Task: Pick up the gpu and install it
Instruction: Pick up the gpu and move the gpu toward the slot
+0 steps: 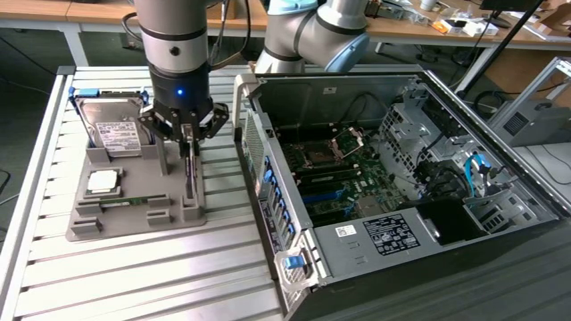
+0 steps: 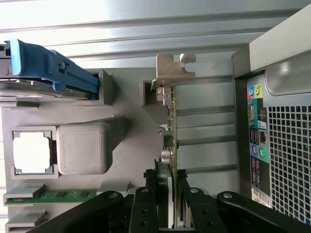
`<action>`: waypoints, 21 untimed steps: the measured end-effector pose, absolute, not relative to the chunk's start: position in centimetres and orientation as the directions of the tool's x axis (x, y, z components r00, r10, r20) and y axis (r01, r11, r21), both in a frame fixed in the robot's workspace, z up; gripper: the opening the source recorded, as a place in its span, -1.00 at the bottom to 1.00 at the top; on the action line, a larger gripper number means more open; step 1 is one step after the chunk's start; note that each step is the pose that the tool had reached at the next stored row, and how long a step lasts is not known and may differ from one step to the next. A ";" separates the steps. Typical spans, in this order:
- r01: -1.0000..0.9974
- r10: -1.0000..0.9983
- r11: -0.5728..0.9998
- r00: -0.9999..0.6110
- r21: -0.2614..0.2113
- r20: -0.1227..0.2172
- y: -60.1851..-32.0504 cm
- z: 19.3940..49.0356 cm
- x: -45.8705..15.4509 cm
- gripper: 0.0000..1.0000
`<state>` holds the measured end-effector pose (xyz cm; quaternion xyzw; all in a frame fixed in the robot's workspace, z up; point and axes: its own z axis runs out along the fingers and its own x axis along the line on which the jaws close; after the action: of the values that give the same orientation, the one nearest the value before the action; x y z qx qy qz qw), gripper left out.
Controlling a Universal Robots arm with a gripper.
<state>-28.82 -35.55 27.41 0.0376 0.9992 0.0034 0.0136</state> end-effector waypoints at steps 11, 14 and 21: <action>0.075 0.075 0.997 -0.997 0.008 -0.027 -35.5 28.3 -28.8 -0.46; 0.075 0.075 0.997 -0.997 0.008 -0.027 -35.5 28.5 -28.8 -0.46; 0.075 0.075 0.997 -0.997 0.008 -0.027 -35.5 29.0 -28.8 -0.46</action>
<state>-28.82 -35.55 28.96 0.0376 0.9992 0.0034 0.0136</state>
